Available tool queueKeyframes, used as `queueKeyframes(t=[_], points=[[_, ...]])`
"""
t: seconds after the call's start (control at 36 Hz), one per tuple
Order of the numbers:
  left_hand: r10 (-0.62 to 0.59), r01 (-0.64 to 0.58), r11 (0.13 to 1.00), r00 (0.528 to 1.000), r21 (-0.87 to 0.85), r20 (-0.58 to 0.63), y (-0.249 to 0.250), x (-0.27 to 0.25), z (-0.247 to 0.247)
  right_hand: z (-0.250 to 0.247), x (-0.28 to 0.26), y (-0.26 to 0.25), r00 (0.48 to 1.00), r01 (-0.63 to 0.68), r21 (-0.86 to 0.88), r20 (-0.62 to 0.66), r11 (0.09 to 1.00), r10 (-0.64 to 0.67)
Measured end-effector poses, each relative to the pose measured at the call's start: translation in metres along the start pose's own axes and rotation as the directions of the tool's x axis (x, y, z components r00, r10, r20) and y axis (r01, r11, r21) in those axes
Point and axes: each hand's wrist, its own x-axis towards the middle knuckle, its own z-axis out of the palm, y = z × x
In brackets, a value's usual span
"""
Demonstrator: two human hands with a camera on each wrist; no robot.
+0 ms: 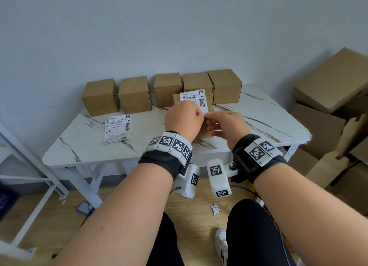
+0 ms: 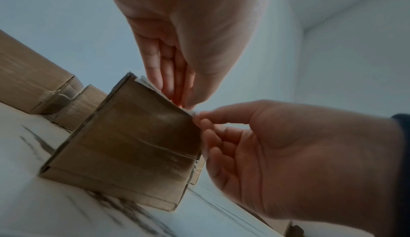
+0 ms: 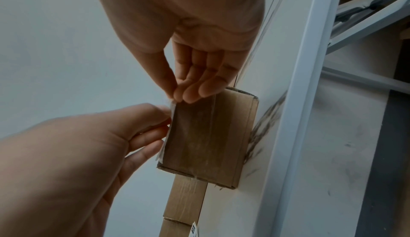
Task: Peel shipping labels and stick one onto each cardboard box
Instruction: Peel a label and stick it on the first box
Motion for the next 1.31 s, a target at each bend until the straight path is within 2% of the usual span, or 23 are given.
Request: queueKeyframes(t=[0.17,0.33,0.61,0.86,1.03,1.14,1.31], points=[[0.046,-0.047,0.999,0.998,0.016,0.032,0.0008,-0.0009,-0.0041,0.0011,-0.0003,0.0006,1.000,0.029,-0.033,-0.006,0.999,-0.030],[0.069,-0.069,0.998,0.998,0.006,0.013,-0.0011,0.0012,-0.0022,0.0029,0.0005,-0.0017,0.998,0.067,-0.065,0.001,0.996,-0.067],[0.008,-0.008,0.999,1.000,-0.049,-0.003,-0.0002,0.0032,-0.0003,0.0023,0.0012,-0.0031,0.995,0.097,-0.120,0.005,0.988,-0.097],[-0.081,0.086,0.992,0.995,-0.094,0.053,0.0043,0.0043,-0.0062,0.0018,0.0013,-0.0061,0.988,0.151,-0.218,0.006,0.964,-0.153],[-0.081,0.085,0.994,0.995,-0.068,0.063,0.0040,0.0059,-0.0075,-0.0014,0.0025,-0.0051,0.986,0.161,-0.259,-0.004,0.952,-0.168],[-0.069,0.069,0.995,0.998,-0.073,0.005,0.0042,0.0028,-0.0052,-0.0001,0.0024,-0.0038,0.986,0.155,-0.255,-0.018,0.954,-0.165],[-0.069,0.029,0.966,0.986,-0.258,-0.150,0.0021,-0.0035,-0.0002,0.0016,0.0033,-0.0087,0.969,0.211,-0.292,-0.066,0.933,-0.239]])
